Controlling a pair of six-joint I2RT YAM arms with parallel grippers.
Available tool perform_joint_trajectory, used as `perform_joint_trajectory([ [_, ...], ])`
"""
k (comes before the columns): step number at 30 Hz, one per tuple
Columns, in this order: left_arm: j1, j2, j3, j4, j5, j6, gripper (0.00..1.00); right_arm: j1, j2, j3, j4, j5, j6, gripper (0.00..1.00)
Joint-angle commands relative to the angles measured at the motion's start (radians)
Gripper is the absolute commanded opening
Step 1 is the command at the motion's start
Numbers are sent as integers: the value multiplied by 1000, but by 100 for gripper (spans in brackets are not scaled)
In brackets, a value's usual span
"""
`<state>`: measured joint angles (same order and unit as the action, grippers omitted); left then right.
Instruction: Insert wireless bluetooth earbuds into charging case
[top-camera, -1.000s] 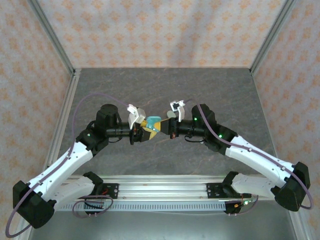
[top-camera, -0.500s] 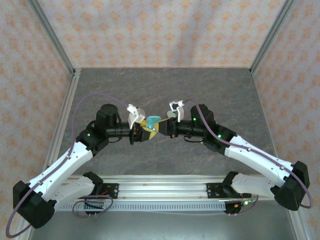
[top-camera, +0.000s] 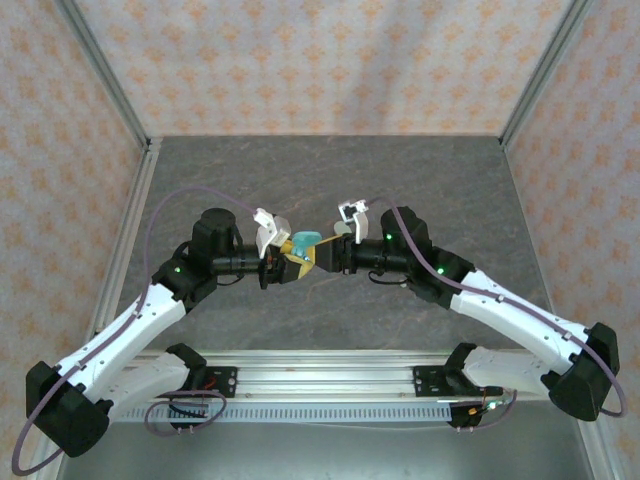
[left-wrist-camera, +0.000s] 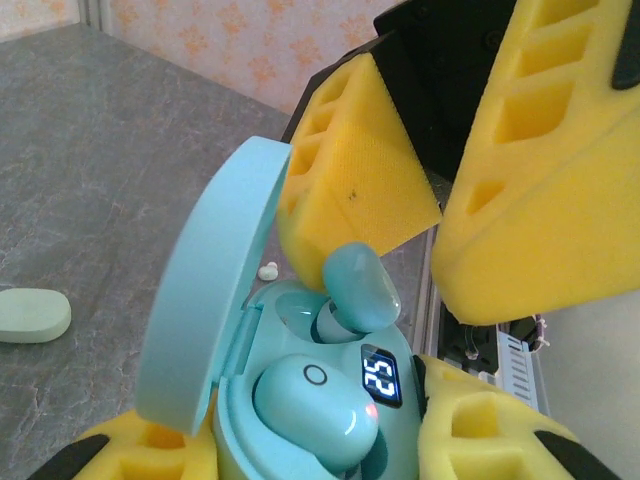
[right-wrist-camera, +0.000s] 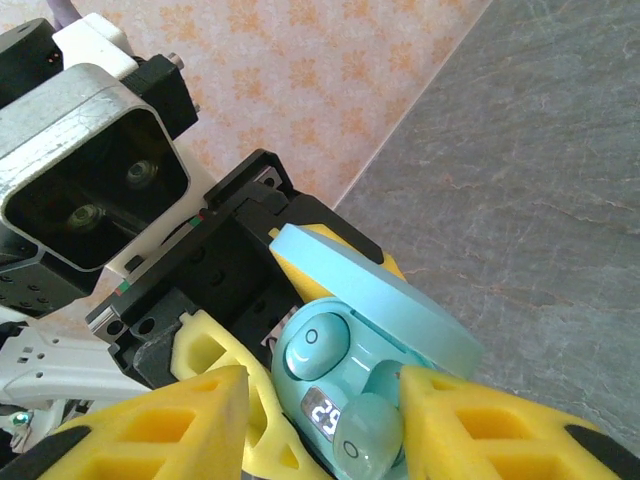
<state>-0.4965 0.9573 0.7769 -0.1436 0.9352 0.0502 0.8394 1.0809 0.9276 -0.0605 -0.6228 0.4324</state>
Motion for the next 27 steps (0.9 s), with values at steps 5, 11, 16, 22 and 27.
perform_joint_trajectory([
  [5,3,-15,-3,59,40,-10,17,0,-1,63,-78,54,-19,45],
  [11,3,-15,-6,59,34,-9,17,0,-5,93,-125,64,-27,46],
  [16,4,-12,-6,60,27,-7,17,0,-52,126,-206,121,-52,48],
  [22,4,-5,-6,73,24,-13,17,1,-90,114,-230,135,-33,37],
  [27,4,3,-2,78,30,-18,17,8,-62,96,-200,100,3,18],
])
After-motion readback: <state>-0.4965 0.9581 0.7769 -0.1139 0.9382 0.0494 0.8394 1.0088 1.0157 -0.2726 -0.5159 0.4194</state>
